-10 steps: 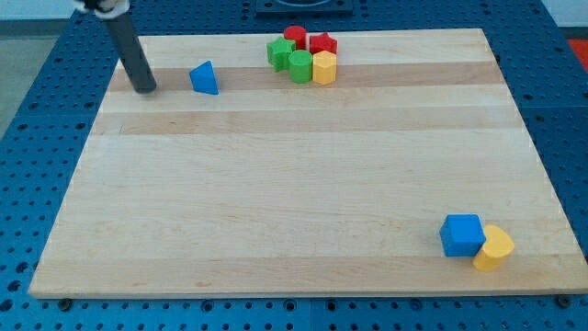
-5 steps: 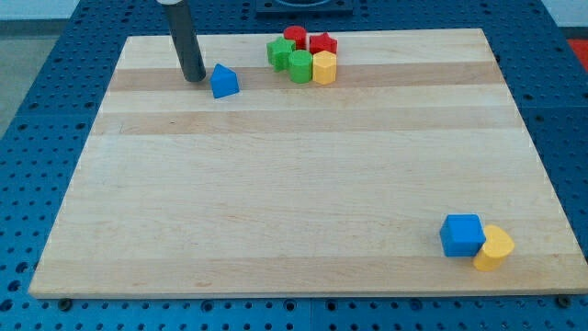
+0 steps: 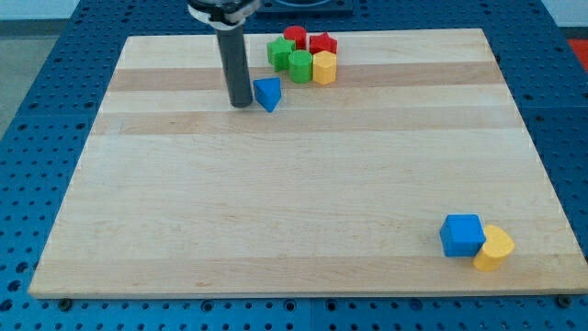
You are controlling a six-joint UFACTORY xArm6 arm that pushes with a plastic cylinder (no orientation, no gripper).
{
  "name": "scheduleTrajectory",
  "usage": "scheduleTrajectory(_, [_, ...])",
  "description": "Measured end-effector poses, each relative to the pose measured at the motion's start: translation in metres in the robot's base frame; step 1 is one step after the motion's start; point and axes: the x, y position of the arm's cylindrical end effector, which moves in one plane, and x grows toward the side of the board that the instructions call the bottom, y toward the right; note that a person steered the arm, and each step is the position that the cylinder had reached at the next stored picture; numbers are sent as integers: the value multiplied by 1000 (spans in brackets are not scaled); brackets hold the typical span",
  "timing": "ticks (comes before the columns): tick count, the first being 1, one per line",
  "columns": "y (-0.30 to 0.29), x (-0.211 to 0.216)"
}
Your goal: Place the blue triangle left to the blue cube
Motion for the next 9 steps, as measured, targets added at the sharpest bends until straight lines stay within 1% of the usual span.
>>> scheduleTrajectory(1, [-4,-40])
scheduleTrajectory(2, [28,-46])
scheduleTrajectory(4, [52,22])
scheduleTrajectory(6, [103,89])
scheduleTrajectory(7, [115,121])
scheduleTrajectory(9, [115,156])
